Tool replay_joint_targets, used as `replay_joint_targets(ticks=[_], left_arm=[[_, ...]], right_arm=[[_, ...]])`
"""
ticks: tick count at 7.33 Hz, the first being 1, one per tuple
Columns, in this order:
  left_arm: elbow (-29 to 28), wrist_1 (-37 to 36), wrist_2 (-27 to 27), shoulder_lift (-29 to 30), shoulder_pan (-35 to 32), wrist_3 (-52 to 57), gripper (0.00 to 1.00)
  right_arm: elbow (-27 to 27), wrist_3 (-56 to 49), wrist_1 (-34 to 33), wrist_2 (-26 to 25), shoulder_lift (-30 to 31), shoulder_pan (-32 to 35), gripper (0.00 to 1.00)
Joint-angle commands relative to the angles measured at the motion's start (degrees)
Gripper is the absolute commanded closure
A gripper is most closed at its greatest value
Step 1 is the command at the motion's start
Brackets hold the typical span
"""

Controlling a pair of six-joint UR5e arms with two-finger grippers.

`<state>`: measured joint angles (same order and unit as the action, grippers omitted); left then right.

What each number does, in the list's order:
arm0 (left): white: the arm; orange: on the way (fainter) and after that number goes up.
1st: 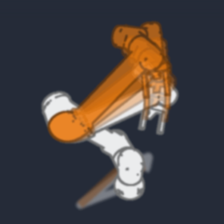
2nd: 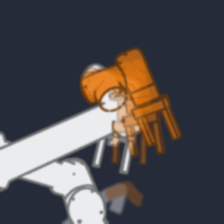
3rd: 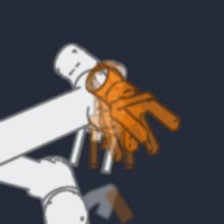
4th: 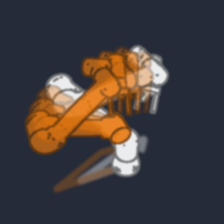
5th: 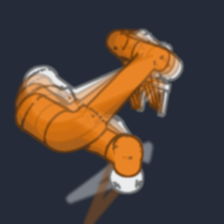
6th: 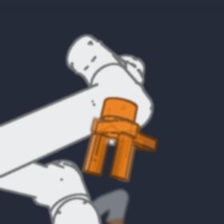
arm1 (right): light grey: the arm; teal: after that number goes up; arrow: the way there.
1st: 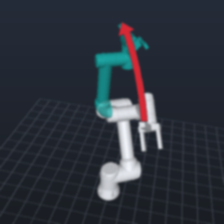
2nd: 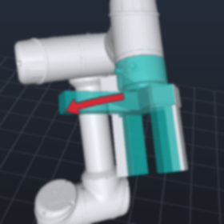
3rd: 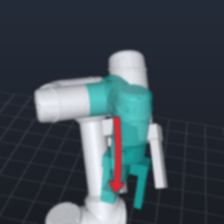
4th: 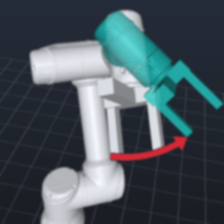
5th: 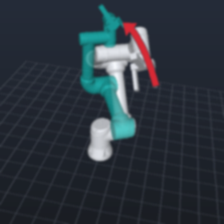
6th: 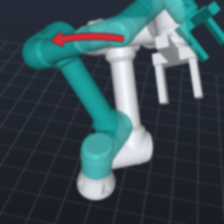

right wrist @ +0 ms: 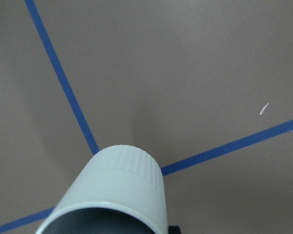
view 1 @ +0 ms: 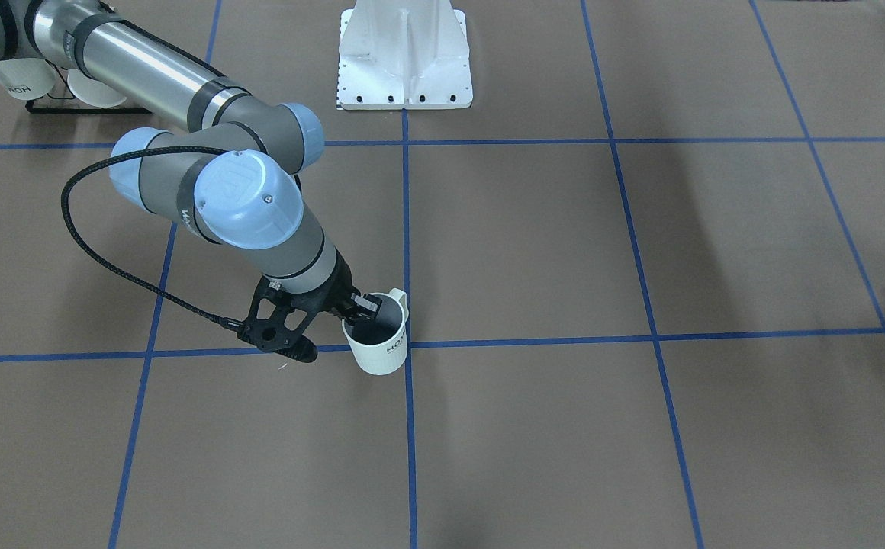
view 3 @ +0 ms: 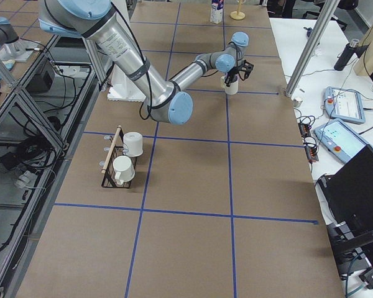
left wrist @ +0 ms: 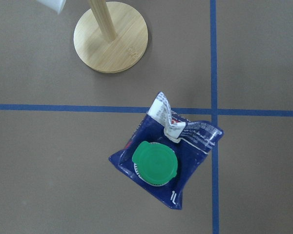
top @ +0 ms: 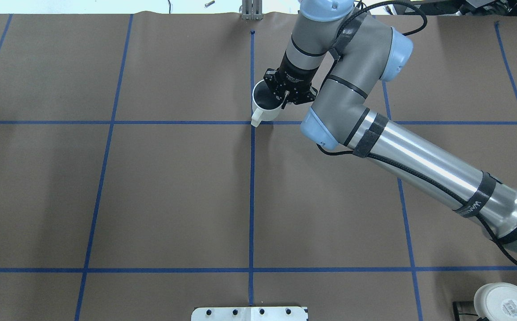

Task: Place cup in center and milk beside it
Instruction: 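Lower the white mug onto the center and open the right gripper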

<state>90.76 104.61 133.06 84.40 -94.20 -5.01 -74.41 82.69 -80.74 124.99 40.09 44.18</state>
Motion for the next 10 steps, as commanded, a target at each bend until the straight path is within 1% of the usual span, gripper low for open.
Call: replay_joint_targets(ticks=[1,2,3,4,5,6,8,9,10], left_arm=[[-0.49,0.15,0.00,0.06,-0.02,0.00,0.02],[-0.67,0.15,0.00,0.06,0.07,0.09,0.02],[-0.67,0.07,0.00,0.06,0.07,0.00,0.02],[0.38,0.41,0.00,0.15,0.07,0.35,0.02],[-0.22,4.33,0.09,-0.11,0.07,-0.17,0.02],[-0.75,4.55,0.00,0.15,0.07,-0.26,0.02],[-0.41,5.94,-0.09,0.15,-0.02,1.83,0.03],[-0.93,6.04,-0.61,0.93,0.07,7.15,0.03],[-2.76,5.61,-0.61,3.03,0.07,12.25,0.03]], right_arm=[[0.32,0.10,0.23,-0.10,-0.01,-1.99,1.00],[1.53,0.10,1.89,-0.18,-0.01,-2.43,0.68],[1.72,0.10,2.51,-0.27,0.17,-2.35,0.32],[1.63,0.27,2.69,-0.27,0.08,-2.26,0.01],[1.02,0.10,2.70,-0.01,0.08,-1.04,0.00],[-0.20,0.10,2.44,1.30,0.17,0.89,0.00],[-1.87,-0.60,2.26,6.65,1.04,5.54,0.00],[-5.01,-0.86,2.17,7.45,3.66,7.22,0.00],[-10.27,-4.17,2.00,7.46,8.38,8.89,0.00]])
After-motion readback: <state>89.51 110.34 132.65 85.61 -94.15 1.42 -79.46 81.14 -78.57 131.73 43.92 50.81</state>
